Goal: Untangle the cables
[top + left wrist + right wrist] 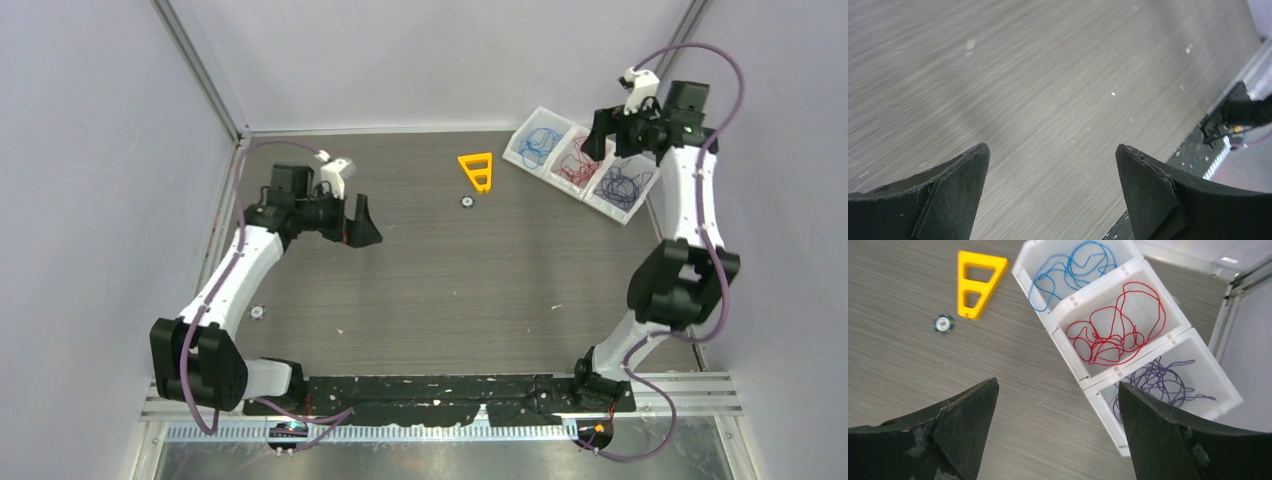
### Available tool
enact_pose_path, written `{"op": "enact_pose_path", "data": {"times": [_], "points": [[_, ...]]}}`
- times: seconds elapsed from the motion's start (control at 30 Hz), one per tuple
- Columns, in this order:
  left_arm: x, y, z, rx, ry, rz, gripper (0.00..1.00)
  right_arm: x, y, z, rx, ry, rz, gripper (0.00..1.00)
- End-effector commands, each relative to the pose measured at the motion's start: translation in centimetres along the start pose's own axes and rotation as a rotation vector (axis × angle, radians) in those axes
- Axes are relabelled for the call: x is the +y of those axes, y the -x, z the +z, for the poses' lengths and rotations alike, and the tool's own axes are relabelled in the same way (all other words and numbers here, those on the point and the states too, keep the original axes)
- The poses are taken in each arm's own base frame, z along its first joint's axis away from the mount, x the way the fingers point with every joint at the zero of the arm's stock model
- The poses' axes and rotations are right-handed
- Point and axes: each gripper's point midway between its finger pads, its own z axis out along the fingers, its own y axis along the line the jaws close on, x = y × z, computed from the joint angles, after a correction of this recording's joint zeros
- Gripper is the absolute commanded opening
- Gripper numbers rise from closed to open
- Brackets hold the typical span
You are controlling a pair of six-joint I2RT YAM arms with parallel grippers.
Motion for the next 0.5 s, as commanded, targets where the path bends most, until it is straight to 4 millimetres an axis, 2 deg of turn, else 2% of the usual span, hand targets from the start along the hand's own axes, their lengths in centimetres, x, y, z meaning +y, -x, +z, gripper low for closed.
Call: {"op": "enact_pose_path", "data": {"times": [0.0,0.03,0.07,0.1,0.13,0.17,0.2,0.27,0.3,0.33,0.47], "points": [[2.4,-0.2,-6.0,0.065,0.159,-0.033,0.99,4.9,1.9,-8.0,-0.121,0.024,0.023,0.95],[3.0,-0.1,-6.9,0.073,0.182,-0.032,0.99,5.5,-0.4,-7.6,-0.078,0.034,0.056,0.95],[3.5,0.4,-8.0,0.075,0.204,-0.016,1.0,6.2,-0.9,-8.7,-0.072,0.022,0.065,0.95],[4.1,0.7,-8.7,0.078,0.23,-0.007,1.0,6.9,-3.8,-8.2,-0.008,0.038,0.115,0.95],[5.4,0.9,-9.9,0.07,0.276,-0.025,0.99,7.6,-5.0,-8.5,0.014,0.04,0.13,0.95],[6.4,1.1,-10.7,0.068,0.31,-0.037,0.99,8.6,-8.1,-8.0,0.083,0.063,0.175,0.95],[7.1,1.1,-11.2,0.073,0.33,-0.051,1.0,9.0,-9.3,-8.3,0.101,0.06,0.177,0.95],[8.1,0.5,-11.8,0.104,0.368,-0.073,1.0,10.2,-14.4,-7.8,0.178,0.061,0.2,0.95],[8.5,0.0,-12.0,0.123,0.387,-0.076,0.99,9.8,-15.1,-7.7,0.179,0.031,0.177,0.95],[8.8,-0.5,-12.0,0.137,0.404,-0.081,1.0,10.3,-16.5,-7.9,0.191,0.022,0.171,0.95],[9.6,-2.6,-11.3,0.159,0.429,-0.092,1.0,9.9,-18.4,-8.0,0.213,-0.027,0.131,0.95]]}}
